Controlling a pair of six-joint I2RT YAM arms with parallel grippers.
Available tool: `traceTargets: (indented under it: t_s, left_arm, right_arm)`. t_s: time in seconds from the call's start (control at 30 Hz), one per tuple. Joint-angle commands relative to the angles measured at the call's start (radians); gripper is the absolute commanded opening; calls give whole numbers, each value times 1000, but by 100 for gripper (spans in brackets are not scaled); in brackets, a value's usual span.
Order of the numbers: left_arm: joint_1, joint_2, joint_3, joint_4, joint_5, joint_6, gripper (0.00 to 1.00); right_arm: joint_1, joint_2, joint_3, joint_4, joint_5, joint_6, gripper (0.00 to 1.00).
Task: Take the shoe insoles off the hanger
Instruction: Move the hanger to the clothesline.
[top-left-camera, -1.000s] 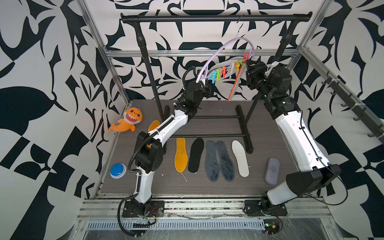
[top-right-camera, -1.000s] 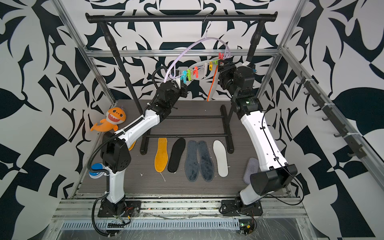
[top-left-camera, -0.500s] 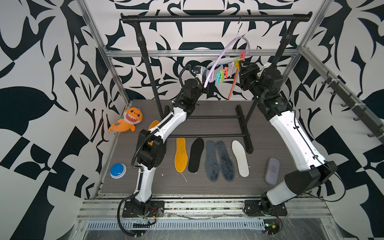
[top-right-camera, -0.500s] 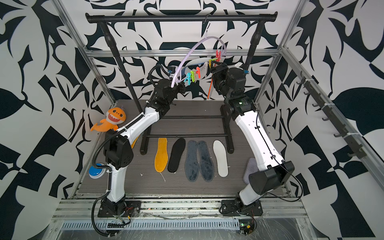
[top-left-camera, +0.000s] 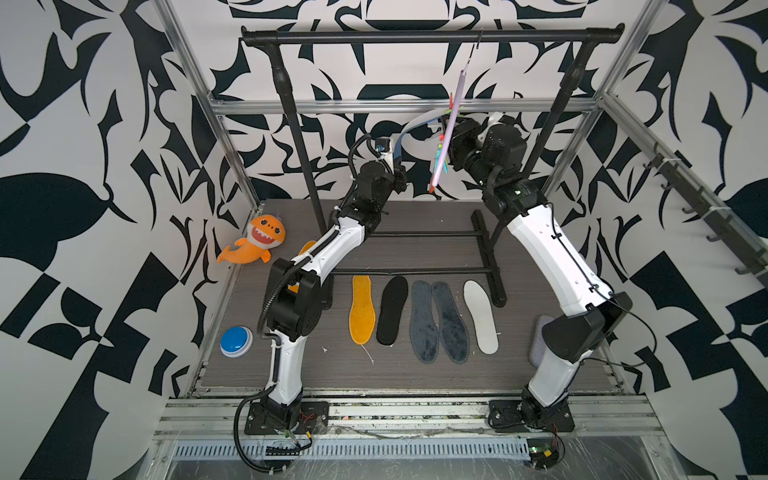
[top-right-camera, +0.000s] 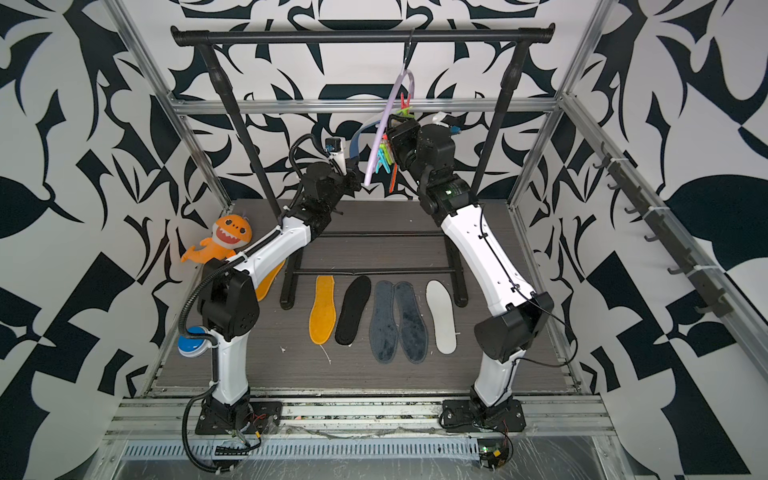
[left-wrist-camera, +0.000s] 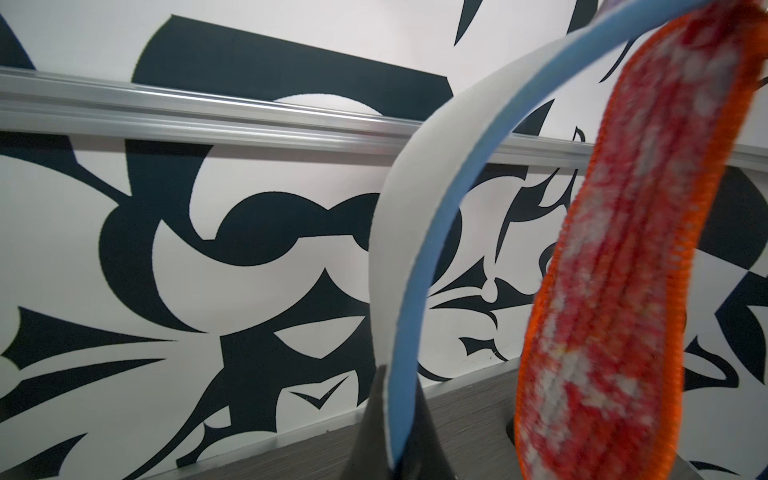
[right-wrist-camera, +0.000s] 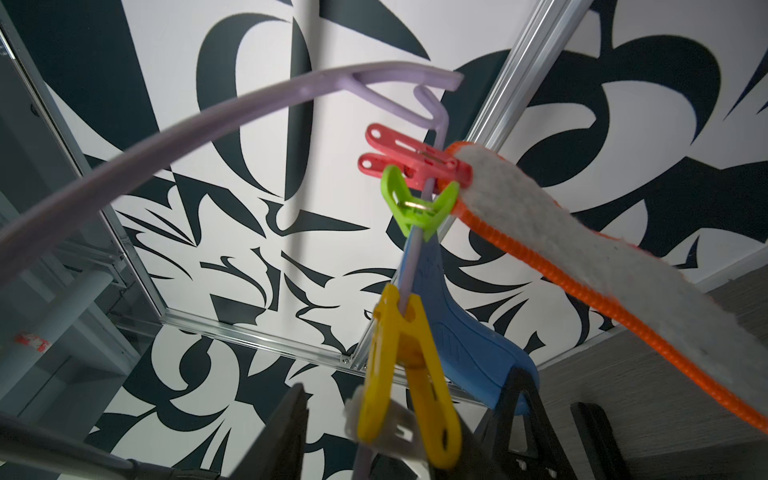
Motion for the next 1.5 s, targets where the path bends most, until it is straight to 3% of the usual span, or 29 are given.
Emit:
traceTargets:
  t_s: [0.0,0.37,0.6,1.13,1.47]
  left_arm:
    - [23,-71,-33,58,0,-16,0]
    - [86,-181,-169,89,-13,-9,0]
    - [119,-226,-229,87,2,-6,0]
    - [119,-214,-206,39,37,-32,0]
    - [119,-212,-206,27,40,-28,0]
  right_arm:
    - [35,17,103,-12,-12,-31,46]
    - [129,210,402,-122,-7,-51,43]
    - [155,242,436,-138,3,-50,47]
    - [154,43,273,-137,64,-159,77]
    - [130,-134,37,-76,117,-191,81]
